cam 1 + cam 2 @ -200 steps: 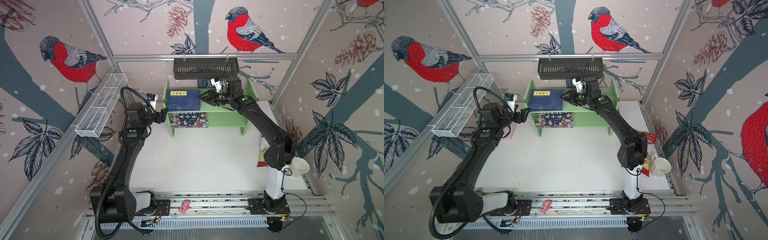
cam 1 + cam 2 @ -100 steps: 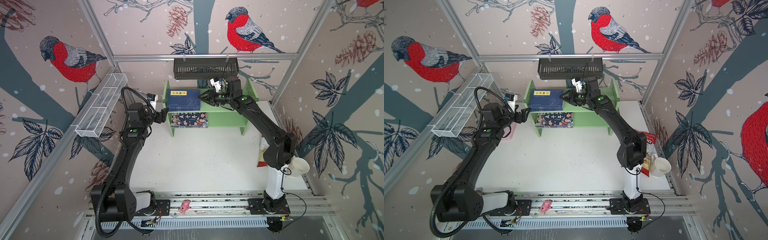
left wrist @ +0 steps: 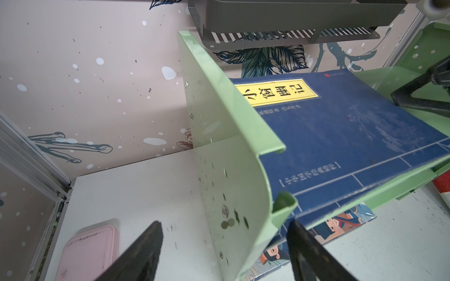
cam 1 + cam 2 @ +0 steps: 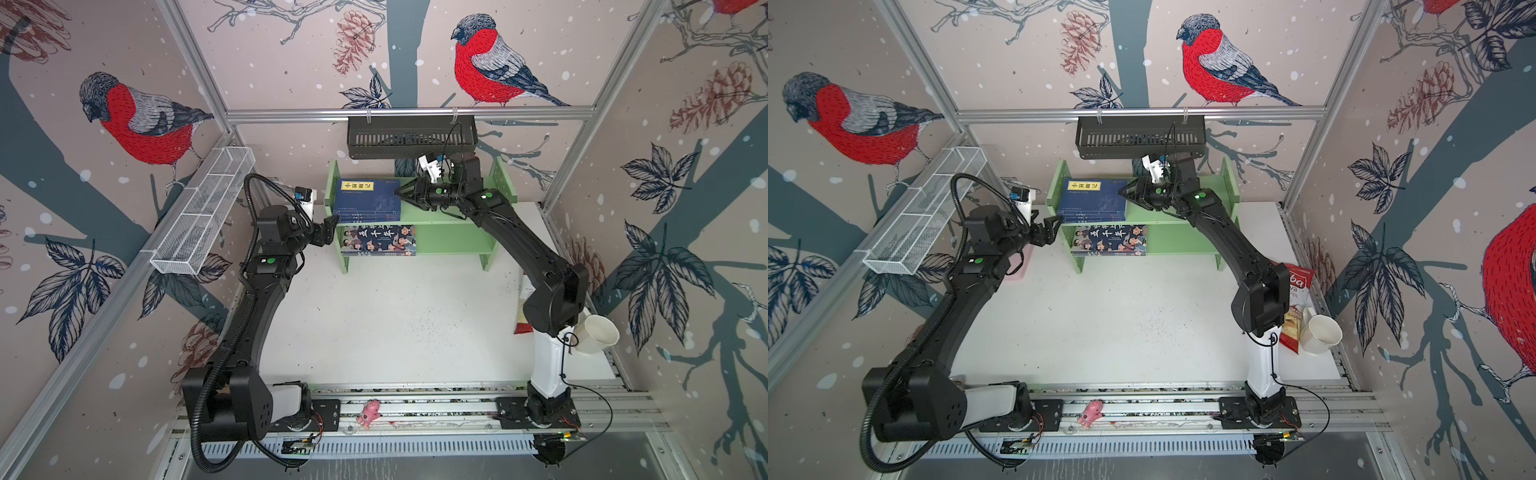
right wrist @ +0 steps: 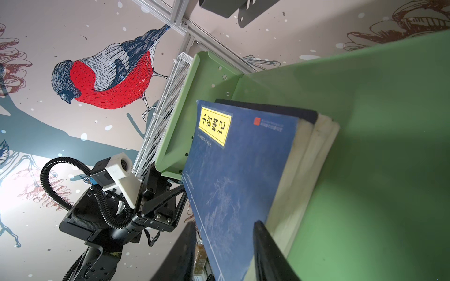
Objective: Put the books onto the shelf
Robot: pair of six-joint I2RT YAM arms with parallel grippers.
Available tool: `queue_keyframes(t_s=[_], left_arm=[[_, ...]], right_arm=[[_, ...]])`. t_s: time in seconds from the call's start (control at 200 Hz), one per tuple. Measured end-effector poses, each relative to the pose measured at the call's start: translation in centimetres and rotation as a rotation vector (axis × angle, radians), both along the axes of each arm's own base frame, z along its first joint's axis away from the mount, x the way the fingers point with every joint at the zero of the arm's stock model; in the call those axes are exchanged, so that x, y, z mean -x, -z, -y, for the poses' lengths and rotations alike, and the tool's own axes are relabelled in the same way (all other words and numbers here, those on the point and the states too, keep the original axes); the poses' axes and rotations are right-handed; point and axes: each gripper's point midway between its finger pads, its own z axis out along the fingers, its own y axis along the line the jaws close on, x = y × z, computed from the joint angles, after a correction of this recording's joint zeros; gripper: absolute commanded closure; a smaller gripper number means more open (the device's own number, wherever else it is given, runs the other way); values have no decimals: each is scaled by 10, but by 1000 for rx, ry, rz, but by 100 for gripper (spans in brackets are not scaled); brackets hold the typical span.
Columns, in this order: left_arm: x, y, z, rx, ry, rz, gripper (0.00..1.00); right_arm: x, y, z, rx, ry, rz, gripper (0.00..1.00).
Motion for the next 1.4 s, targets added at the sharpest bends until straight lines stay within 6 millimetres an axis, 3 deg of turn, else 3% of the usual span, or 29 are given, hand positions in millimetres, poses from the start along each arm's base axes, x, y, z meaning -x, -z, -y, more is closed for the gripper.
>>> queue_keyframes(t_s=[0.3, 0.61, 0.906, 1.141, 1.241, 1.401], left_arm=[[3, -13, 4, 20, 22, 20, 18], [4, -14, 5, 21, 26, 20, 17], [4, -13, 6, 21, 27, 20, 18], [6, -18, 6, 30, 24, 15, 18], [8, -23, 7, 51, 27, 13, 18], [13, -32, 9, 77, 34, 3, 18]], right_arm=[[-10, 5, -5, -9, -17, -1, 60], [-14, 5, -8, -19, -32, 1, 60], [-16, -7, -1, -20, -1, 23, 60], [21, -46, 20, -15, 34, 140, 62], [45, -44, 19, 3, 14, 161, 66], [77, -22, 5, 54, -50, 160, 70]])
